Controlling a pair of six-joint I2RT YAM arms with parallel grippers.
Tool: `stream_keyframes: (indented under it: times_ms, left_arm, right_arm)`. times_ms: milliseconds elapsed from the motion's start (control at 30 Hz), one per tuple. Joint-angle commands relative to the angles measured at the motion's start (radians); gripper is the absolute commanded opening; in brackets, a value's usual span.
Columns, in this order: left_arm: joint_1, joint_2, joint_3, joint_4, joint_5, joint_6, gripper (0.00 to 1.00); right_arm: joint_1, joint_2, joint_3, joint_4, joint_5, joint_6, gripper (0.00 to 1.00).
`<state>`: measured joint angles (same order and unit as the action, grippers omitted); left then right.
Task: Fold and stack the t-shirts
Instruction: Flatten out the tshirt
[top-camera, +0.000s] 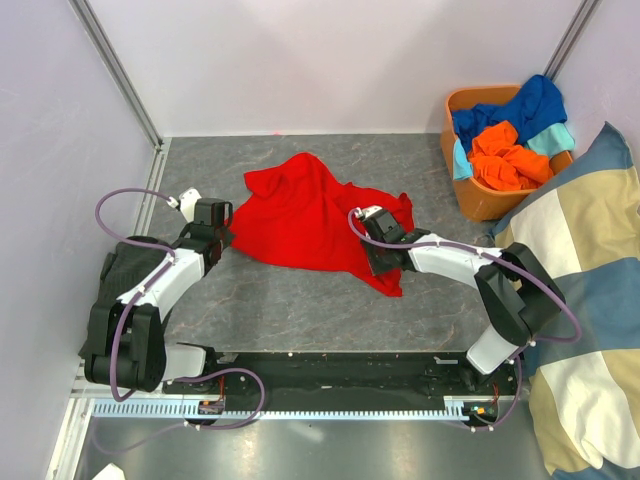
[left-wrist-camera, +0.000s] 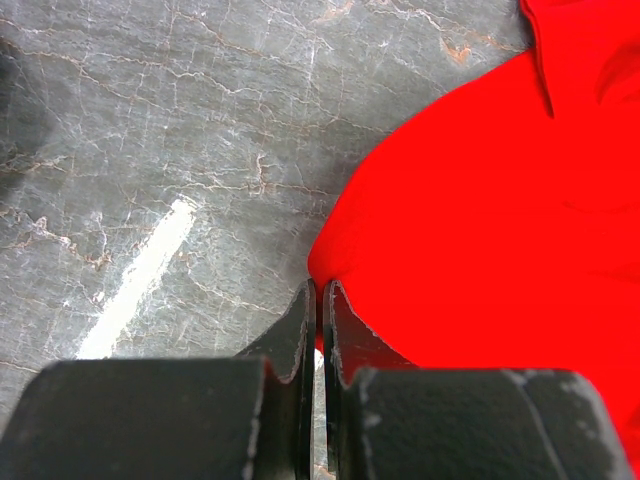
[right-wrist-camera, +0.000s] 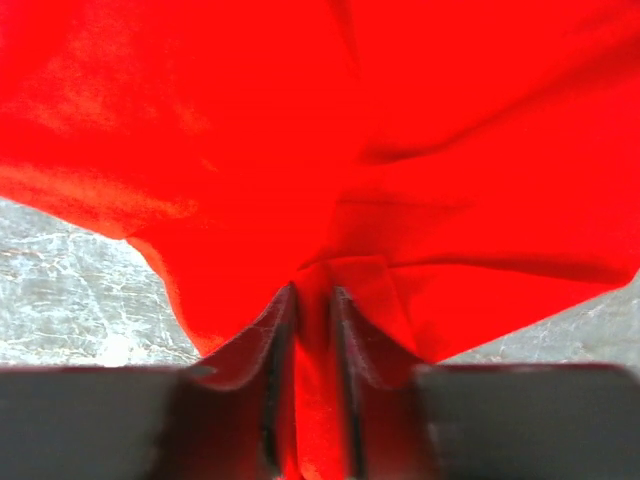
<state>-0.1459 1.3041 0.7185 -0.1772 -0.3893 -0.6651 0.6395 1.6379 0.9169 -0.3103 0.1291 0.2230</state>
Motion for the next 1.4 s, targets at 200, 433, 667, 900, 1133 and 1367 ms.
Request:
stream_keyframes:
  times_ms: [200, 433, 667, 900, 1133, 1367]
  left_arm:
    - [0.003, -0.017, -0.001, 0.035, -0.014, 0.013, 0.02]
    - [0.003, -0.034, 0.006, 0.028, -0.011, 0.015, 0.02]
    - [0.003, -0.068, 0.025, 0.001, 0.0, 0.013, 0.02]
    - [0.008, -0.166, 0.088, -0.054, -0.028, 0.038, 0.02]
    - [0.009, -0.204, 0.125, -0.091, -0.029, 0.053, 0.02]
    - [0.011, -0.204, 0.11, -0.099, -0.04, 0.059, 0.02]
  right_arm:
    - [0.003, -0.048, -0.027, 0.005, 0.092, 0.045, 0.0]
    - [0.003, -0.338, -0.046, -0.045, 0.305, 0.139, 0.0]
    - [0.003, -0.515, -0.026, -0.147, 0.437, 0.197, 0.0]
    - [0.003, -0.653, -0.01, -0.182, 0.535, 0.231, 0.0]
    - [0.003, -0.648, 0.022, -0.23, 0.491, 0.233, 0.0]
    - [0.003, -0.511, -0.032, -0.178, 0.232, 0.253, 0.0]
